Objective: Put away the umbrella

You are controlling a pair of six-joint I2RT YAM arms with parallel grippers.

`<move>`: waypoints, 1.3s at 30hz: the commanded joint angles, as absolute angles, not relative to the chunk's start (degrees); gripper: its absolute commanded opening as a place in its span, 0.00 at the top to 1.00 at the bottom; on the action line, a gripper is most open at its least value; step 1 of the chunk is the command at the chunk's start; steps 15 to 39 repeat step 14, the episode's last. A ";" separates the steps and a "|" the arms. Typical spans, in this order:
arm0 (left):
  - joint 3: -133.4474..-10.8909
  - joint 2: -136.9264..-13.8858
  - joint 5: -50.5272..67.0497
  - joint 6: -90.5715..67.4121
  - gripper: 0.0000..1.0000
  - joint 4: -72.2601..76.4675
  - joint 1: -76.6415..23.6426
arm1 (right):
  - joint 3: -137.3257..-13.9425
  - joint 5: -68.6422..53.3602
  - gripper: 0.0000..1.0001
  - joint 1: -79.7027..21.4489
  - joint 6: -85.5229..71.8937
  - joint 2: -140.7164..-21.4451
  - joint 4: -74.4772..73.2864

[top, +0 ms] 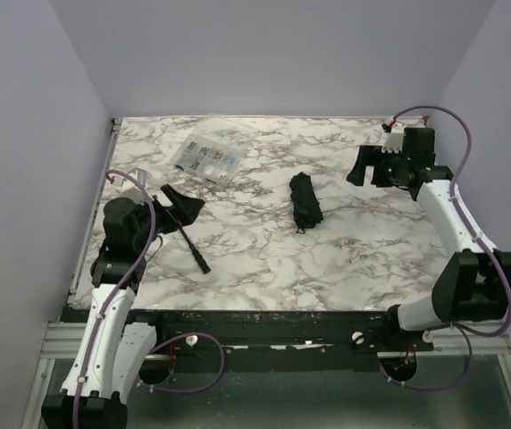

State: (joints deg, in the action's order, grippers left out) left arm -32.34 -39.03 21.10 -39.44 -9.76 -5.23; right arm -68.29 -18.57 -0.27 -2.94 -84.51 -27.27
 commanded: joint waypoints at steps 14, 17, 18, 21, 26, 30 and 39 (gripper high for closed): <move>-50.37 -39.11 24.66 -28.66 0.01 -27.16 -0.53 | -68.57 -27.27 0.01 5.89 -0.60 -75.21 -31.70; -50.37 -39.11 24.66 -28.66 0.01 -27.16 -0.53 | -68.57 -27.27 0.01 5.89 -0.60 -75.21 -31.70; -50.37 -39.11 24.66 -28.66 0.01 -27.16 -0.53 | -68.57 -27.27 0.01 5.89 -0.60 -75.21 -31.70; -50.37 -39.11 24.66 -28.66 0.01 -27.16 -0.53 | -68.57 -27.27 0.01 5.89 -0.60 -75.21 -31.70; -50.37 -39.11 24.66 -28.66 0.01 -27.16 -0.53 | -68.57 -27.27 0.01 5.89 -0.60 -75.21 -31.70; -50.37 -39.11 24.66 -28.66 0.01 -27.16 -0.53 | -68.57 -27.27 0.01 5.89 -0.60 -75.21 -31.70; -50.37 -39.11 24.66 -28.66 0.01 -27.16 -0.53 | -68.57 -27.27 0.01 5.89 -0.60 -75.21 -31.70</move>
